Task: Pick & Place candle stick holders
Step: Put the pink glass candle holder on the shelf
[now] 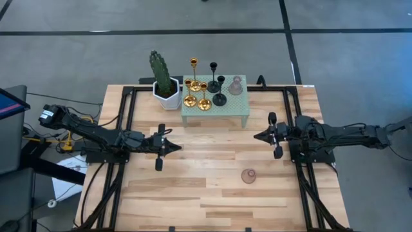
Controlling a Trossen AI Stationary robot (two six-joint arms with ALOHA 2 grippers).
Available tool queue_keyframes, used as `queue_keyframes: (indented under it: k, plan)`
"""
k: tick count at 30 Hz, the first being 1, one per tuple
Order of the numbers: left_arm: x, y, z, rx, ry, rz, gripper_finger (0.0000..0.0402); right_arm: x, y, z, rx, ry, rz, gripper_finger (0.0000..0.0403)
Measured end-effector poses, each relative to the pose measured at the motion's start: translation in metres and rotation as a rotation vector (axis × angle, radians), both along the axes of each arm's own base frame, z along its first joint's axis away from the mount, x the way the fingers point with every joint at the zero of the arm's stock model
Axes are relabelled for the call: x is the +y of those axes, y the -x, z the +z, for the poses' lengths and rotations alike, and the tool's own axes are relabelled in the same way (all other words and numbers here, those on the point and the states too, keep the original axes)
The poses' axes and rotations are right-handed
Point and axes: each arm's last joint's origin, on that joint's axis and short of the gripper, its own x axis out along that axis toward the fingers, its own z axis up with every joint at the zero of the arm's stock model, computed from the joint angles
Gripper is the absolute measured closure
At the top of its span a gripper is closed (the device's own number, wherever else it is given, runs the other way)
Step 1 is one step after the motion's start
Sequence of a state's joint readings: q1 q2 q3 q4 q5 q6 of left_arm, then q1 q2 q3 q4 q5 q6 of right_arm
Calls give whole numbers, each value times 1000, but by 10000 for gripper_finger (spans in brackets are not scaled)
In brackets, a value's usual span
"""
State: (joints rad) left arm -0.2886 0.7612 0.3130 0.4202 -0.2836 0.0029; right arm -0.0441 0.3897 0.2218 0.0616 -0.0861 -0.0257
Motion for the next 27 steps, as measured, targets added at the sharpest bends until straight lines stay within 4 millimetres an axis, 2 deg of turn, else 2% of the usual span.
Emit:
queue_keyframes:
  k: [9,17,20,27]
  plan:
    - [0,0,0,0,0,0,394,-4,0,-1,8,14,-137,402]
    - [0,0,0,0,0,0,394,-4,0,-1,9,38,-135,402]
    - [0,0,0,0,0,0,394,-4,0,-2,23,-13,-141,402]
    - [0,0,0,0,0,0,394,0,8,-29,321,-203,-118,402]
